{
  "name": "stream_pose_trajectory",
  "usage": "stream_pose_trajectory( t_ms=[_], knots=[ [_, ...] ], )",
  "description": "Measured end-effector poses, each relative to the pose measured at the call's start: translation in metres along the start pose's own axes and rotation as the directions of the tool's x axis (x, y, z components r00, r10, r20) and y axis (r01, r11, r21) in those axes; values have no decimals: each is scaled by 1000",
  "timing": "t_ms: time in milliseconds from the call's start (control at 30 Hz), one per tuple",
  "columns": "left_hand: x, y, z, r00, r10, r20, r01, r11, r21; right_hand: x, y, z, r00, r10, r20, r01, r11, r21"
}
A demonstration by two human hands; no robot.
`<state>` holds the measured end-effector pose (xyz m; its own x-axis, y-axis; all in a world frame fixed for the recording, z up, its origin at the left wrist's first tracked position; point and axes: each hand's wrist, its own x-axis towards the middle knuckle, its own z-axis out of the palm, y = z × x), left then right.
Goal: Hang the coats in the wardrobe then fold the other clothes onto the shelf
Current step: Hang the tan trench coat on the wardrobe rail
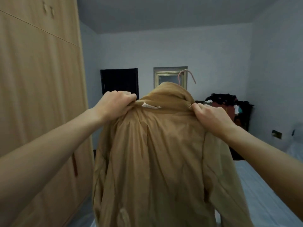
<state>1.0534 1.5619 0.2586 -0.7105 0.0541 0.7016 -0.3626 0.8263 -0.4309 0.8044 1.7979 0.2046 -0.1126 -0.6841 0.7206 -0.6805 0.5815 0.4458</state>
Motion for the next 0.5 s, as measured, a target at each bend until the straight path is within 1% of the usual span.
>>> stream_pose_trajectory(
  t_ms=[67, 100, 167, 267, 367, 500],
  knots=[
    [0, -8, -15, 997, -40, -65, 43, 999, 34, 10, -9, -4, 998, 61, -16, -60, 997, 52],
    [-2, -12, -23, 995, -71, -76, 74, 996, 40, 14, -14, -5, 997, 81, -17, -80, 994, 74],
    [-9, -22, -39, 991, -121, -56, 124, 990, 67, 22, -25, -6, 995, 89, -34, -86, 992, 94],
    [-31, -35, -59, 984, -169, 60, 159, 978, 136, 32, -48, -17, 992, 87, -89, -74, 987, 141],
    [-62, -47, -79, 950, -243, 197, 214, 964, 159, 41, -75, -29, 988, 89, -128, -58, 972, 228],
    [-117, -60, -109, 911, -289, 293, 204, 936, 288, 48, -118, -50, 980, 14, -200, 59, 933, 354]
  ],
)
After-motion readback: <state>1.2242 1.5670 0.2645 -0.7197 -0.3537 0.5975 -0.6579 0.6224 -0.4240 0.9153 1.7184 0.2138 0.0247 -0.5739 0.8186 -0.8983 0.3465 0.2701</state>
